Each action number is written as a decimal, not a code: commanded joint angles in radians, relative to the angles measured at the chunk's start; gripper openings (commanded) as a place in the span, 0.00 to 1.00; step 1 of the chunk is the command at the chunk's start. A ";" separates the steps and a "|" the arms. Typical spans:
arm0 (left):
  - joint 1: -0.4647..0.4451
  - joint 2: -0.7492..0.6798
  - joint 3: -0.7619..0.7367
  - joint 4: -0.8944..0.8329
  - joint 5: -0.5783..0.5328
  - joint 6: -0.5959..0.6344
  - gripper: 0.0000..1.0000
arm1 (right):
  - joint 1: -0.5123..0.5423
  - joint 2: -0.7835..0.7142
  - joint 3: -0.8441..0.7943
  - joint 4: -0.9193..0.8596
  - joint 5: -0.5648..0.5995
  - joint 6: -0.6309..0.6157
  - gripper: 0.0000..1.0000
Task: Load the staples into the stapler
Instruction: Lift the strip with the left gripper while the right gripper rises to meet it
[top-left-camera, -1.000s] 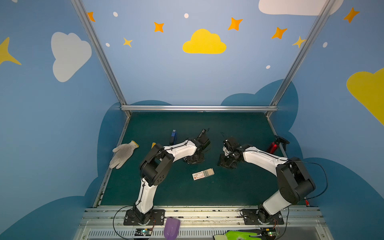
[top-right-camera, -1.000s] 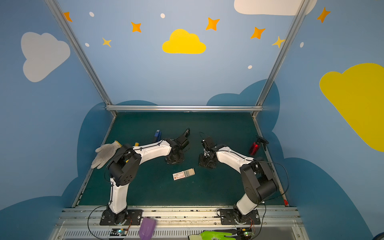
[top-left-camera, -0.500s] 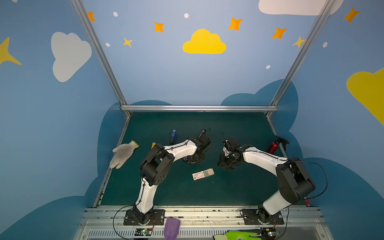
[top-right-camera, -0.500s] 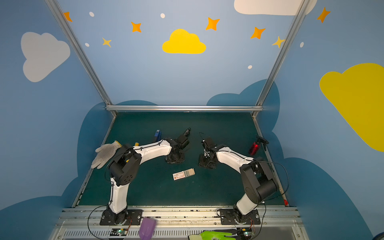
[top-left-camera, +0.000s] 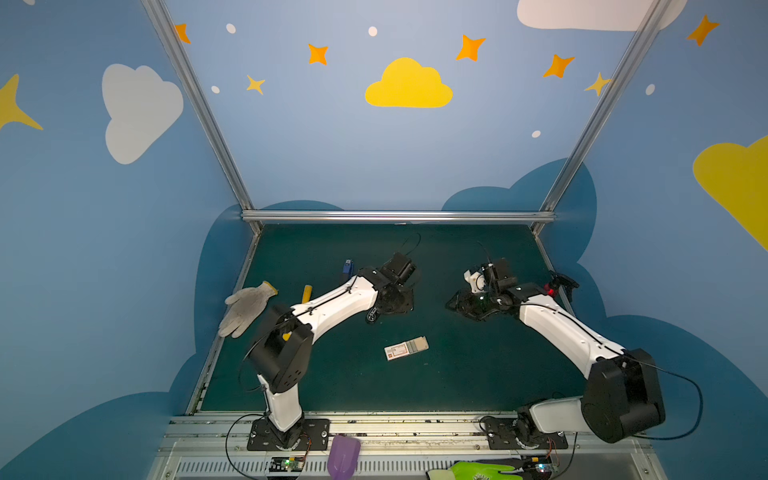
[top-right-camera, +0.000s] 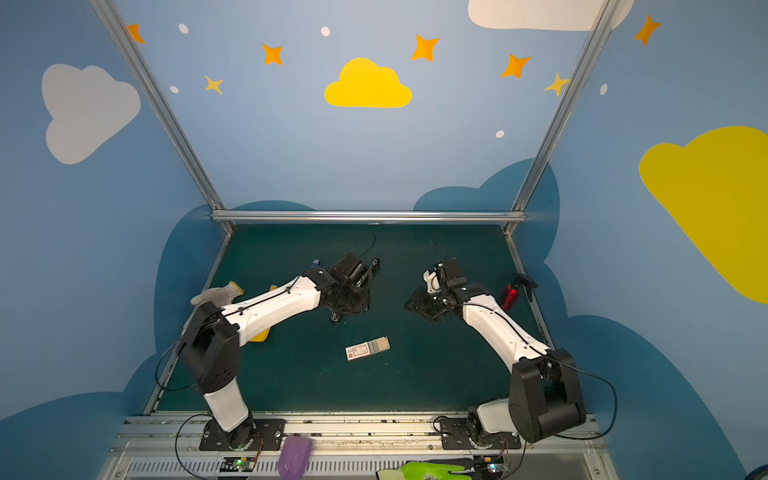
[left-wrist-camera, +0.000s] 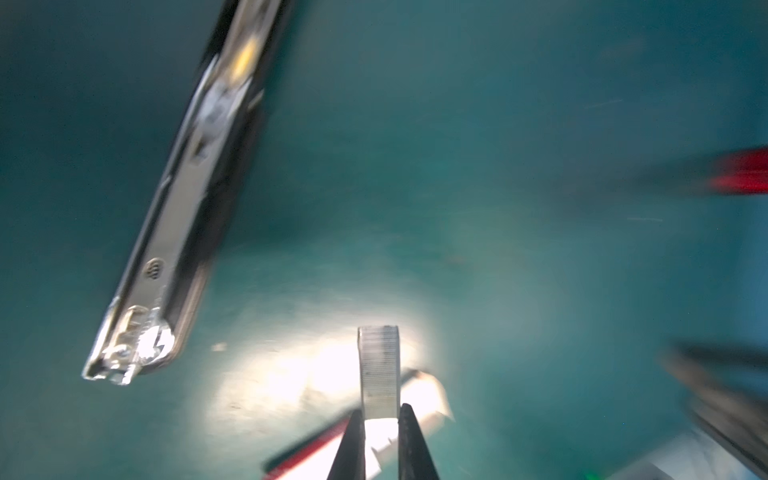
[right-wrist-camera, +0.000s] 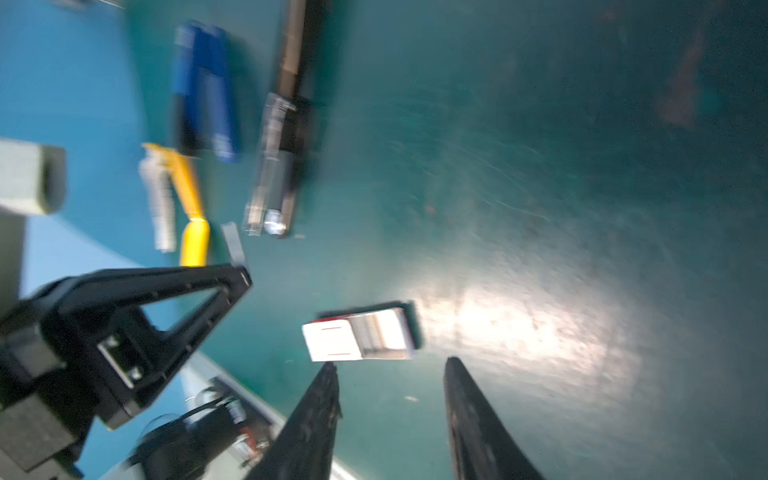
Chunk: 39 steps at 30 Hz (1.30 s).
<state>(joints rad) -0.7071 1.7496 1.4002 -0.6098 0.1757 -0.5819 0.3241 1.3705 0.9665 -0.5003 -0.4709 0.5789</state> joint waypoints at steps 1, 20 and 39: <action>0.034 -0.103 -0.049 0.123 0.193 0.074 0.13 | -0.071 -0.051 0.018 0.118 -0.273 -0.007 0.44; 0.113 -0.503 -0.462 0.977 0.682 -0.209 0.15 | -0.048 -0.153 -0.034 0.834 -0.700 0.384 0.50; 0.095 -0.526 -0.482 1.164 0.728 -0.327 0.16 | 0.077 -0.118 -0.001 1.168 -0.716 0.580 0.50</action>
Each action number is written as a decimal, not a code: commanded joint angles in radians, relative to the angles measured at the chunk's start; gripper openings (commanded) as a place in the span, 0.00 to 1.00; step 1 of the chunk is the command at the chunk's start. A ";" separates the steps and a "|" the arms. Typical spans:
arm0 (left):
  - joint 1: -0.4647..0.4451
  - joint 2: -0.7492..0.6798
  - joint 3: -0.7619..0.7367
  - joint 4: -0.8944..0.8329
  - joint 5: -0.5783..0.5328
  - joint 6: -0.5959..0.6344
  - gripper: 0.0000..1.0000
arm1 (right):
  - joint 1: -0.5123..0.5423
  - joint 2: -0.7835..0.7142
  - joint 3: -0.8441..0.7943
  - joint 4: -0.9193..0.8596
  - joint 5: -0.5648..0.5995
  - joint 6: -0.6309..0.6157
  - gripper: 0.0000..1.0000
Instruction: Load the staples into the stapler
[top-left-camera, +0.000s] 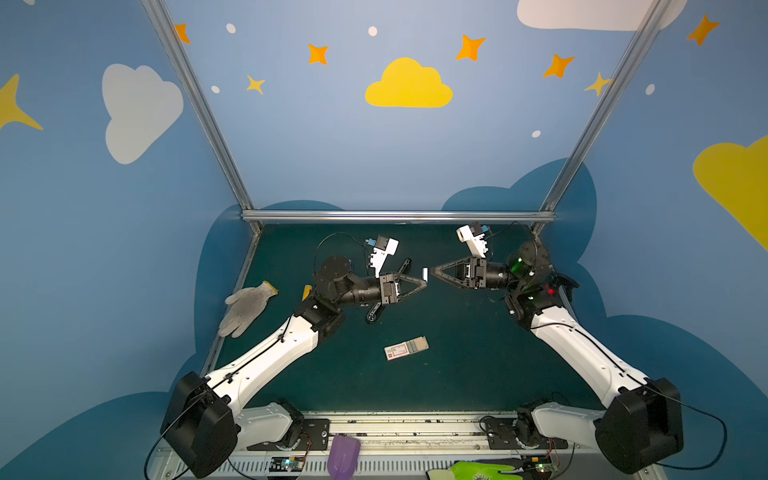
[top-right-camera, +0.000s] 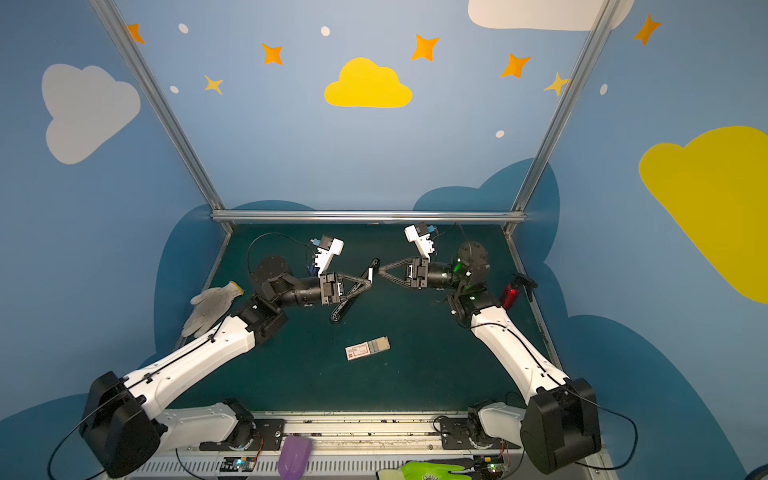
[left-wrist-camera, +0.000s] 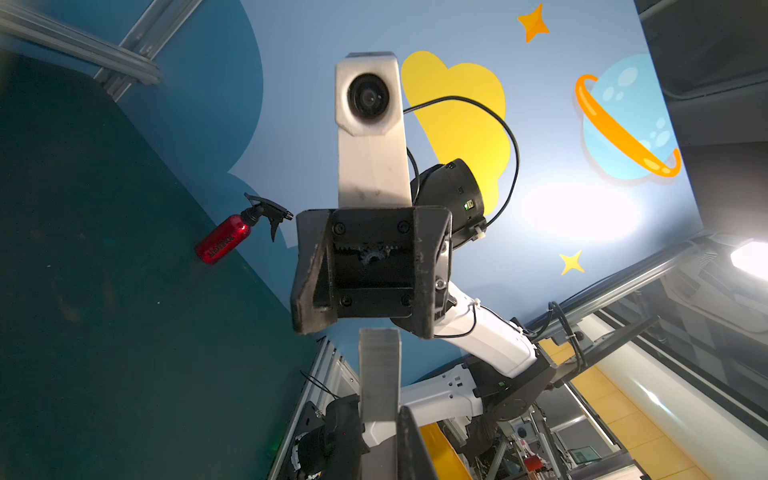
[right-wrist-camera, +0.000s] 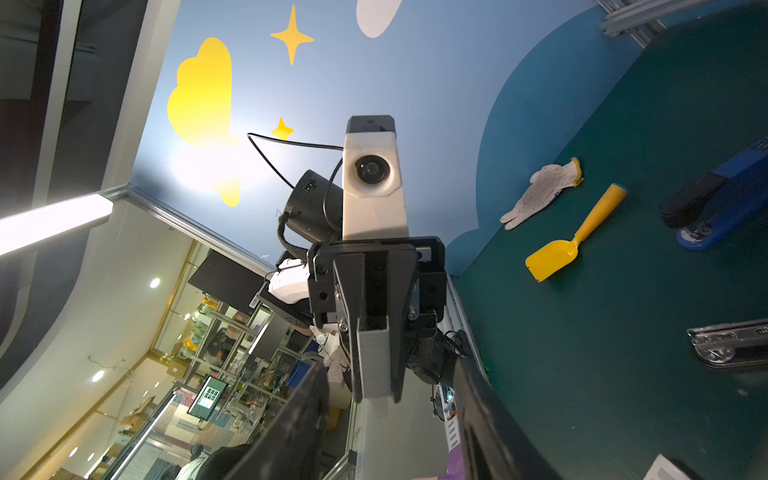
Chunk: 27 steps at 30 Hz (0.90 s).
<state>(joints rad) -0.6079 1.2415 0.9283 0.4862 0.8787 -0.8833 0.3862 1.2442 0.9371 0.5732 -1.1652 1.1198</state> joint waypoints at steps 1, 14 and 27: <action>-0.006 -0.018 -0.012 0.073 0.026 -0.029 0.16 | 0.020 0.010 0.032 0.104 -0.022 0.043 0.50; -0.014 -0.013 -0.016 0.095 0.032 -0.043 0.16 | 0.064 0.035 0.068 0.146 -0.033 0.049 0.34; -0.013 -0.024 -0.022 0.077 0.013 -0.036 0.18 | 0.066 0.028 0.061 0.151 -0.034 0.046 0.14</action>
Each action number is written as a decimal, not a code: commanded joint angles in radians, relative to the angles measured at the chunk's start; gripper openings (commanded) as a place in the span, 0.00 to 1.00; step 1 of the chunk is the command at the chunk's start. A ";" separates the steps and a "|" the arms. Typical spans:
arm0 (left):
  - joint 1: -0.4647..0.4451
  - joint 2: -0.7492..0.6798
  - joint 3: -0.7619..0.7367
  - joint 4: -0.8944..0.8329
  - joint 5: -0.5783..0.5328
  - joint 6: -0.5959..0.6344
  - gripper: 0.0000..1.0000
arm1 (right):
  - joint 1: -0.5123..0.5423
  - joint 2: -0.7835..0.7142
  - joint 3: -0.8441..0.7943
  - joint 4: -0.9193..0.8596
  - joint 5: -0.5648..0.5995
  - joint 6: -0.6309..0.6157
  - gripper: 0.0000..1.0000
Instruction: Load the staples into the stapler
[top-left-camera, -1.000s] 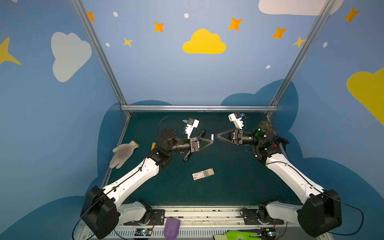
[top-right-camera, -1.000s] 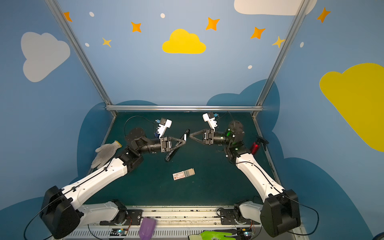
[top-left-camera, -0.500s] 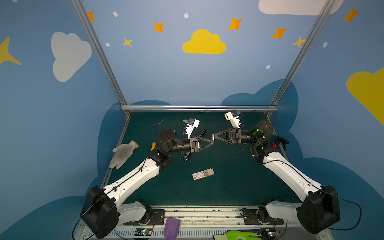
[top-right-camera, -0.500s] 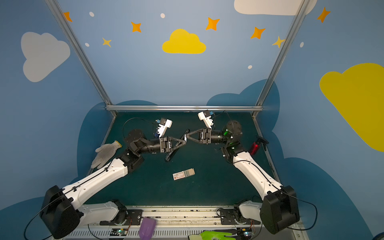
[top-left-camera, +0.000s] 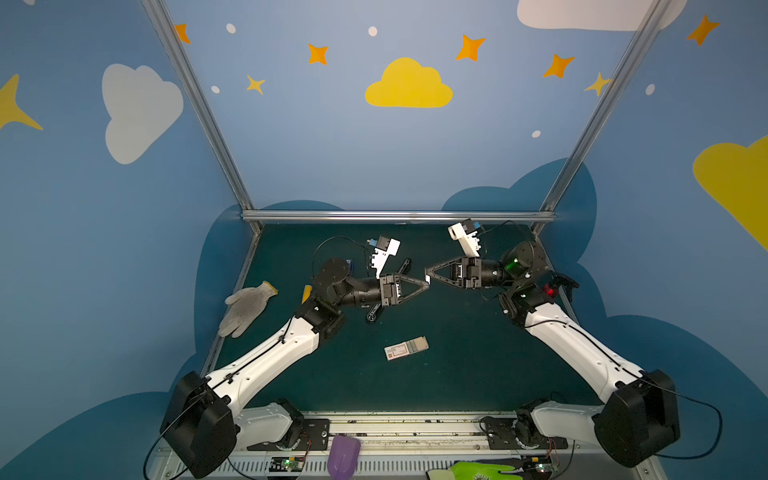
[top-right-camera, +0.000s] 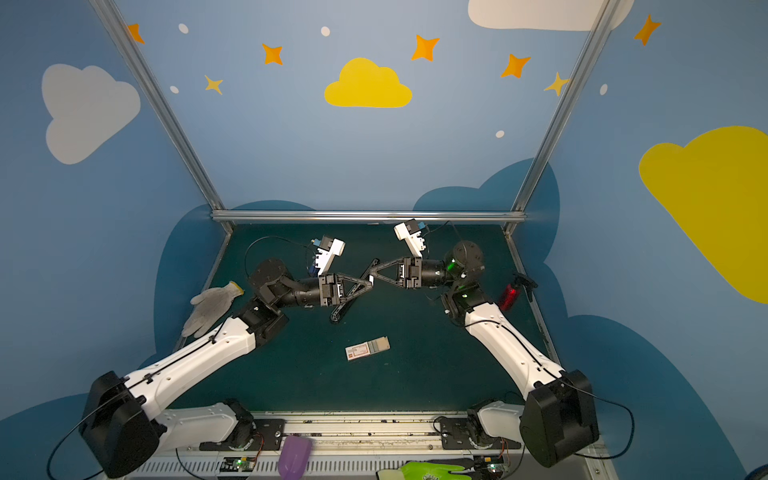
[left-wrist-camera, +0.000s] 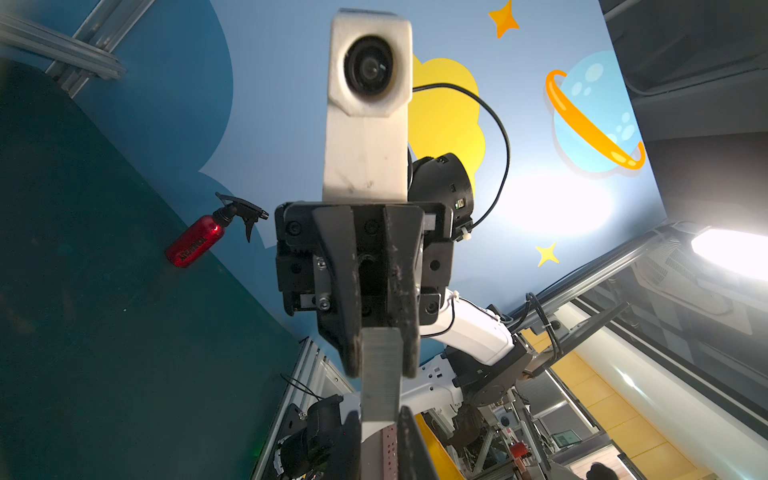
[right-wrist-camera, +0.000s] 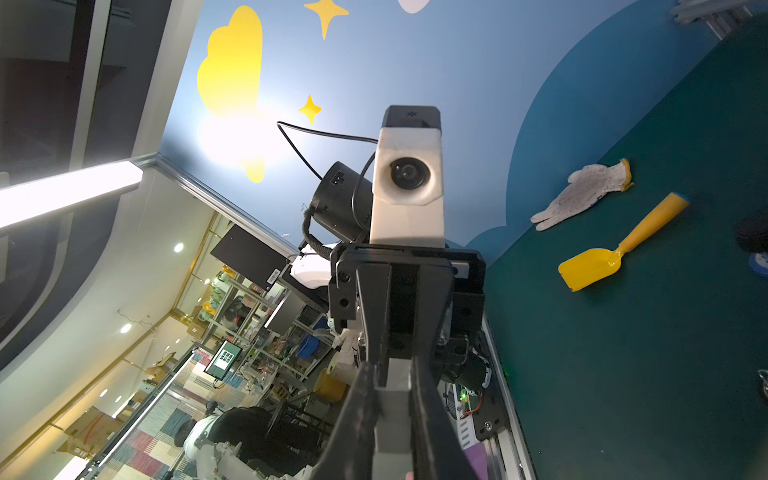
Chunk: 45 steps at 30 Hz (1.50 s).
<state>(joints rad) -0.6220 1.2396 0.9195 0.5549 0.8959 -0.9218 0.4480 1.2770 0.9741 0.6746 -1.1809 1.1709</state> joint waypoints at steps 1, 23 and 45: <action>0.001 -0.022 -0.013 0.005 -0.008 0.004 0.19 | 0.005 -0.005 0.023 0.049 -0.017 -0.004 0.13; 0.195 0.048 0.083 -0.939 -0.709 0.277 0.60 | -0.139 -0.110 0.020 -0.605 0.041 -0.415 0.13; 0.135 0.666 0.329 -1.160 -0.722 0.317 0.46 | -0.195 -0.091 -0.025 -0.657 0.052 -0.458 0.14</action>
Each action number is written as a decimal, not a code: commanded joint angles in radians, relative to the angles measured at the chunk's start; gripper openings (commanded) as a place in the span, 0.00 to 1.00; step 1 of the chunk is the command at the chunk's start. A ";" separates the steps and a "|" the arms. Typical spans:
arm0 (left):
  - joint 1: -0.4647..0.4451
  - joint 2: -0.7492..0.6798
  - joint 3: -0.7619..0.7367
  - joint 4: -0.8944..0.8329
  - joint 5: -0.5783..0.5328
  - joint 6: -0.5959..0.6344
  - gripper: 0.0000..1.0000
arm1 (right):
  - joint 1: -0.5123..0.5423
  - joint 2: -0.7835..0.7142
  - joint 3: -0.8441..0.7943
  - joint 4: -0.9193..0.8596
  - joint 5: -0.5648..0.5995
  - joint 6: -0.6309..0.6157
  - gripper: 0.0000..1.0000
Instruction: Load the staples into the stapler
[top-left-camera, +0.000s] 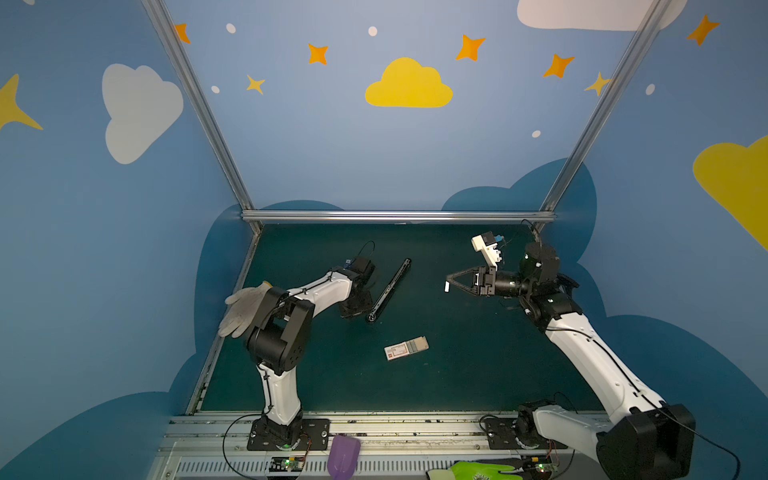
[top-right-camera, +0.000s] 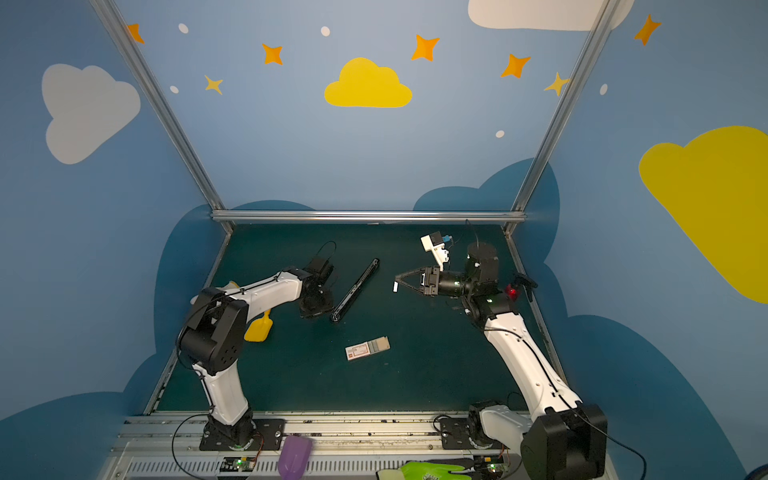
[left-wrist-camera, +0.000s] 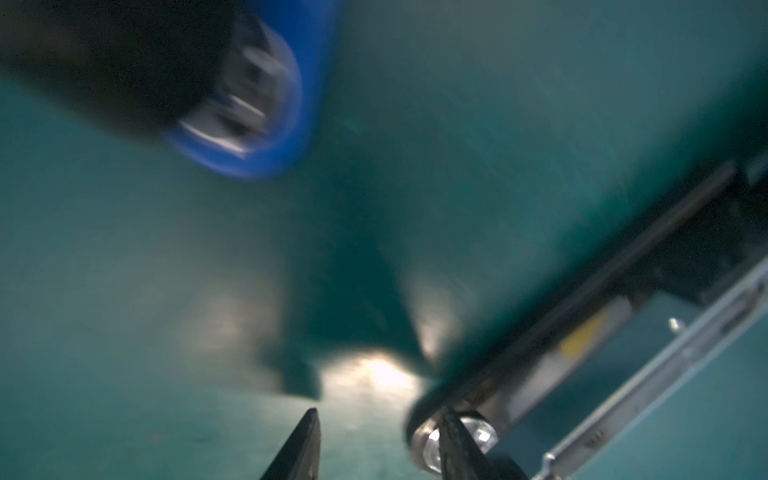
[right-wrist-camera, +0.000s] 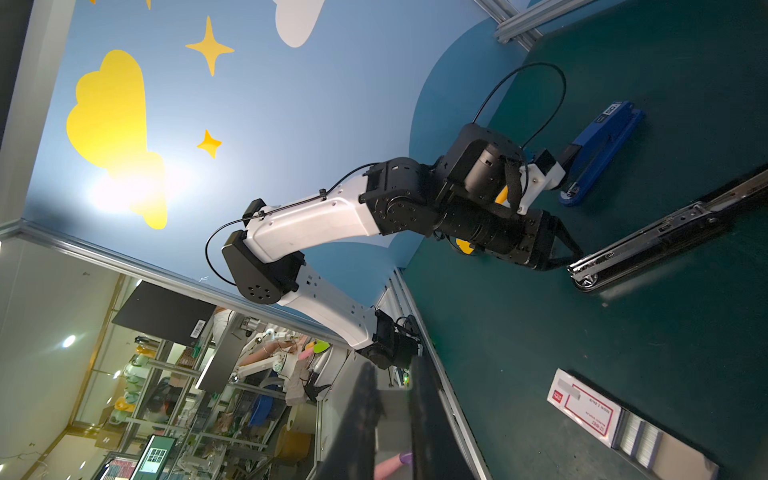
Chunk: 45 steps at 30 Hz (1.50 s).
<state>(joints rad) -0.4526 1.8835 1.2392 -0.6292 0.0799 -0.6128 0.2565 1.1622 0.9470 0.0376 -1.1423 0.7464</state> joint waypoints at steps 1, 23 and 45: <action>-0.051 0.036 0.021 0.034 0.110 0.001 0.45 | -0.003 0.035 0.010 -0.053 0.035 -0.053 0.14; -0.064 -0.267 -0.266 0.216 0.078 -0.081 0.47 | 0.235 0.613 0.510 -0.626 0.743 -0.336 0.15; -0.047 -0.609 -0.500 0.401 0.193 -0.133 0.53 | 0.458 1.043 0.965 -0.820 1.243 -0.443 0.15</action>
<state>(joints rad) -0.5014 1.2648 0.7509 -0.2481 0.2527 -0.7452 0.7097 2.1796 1.8832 -0.7475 0.0498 0.3218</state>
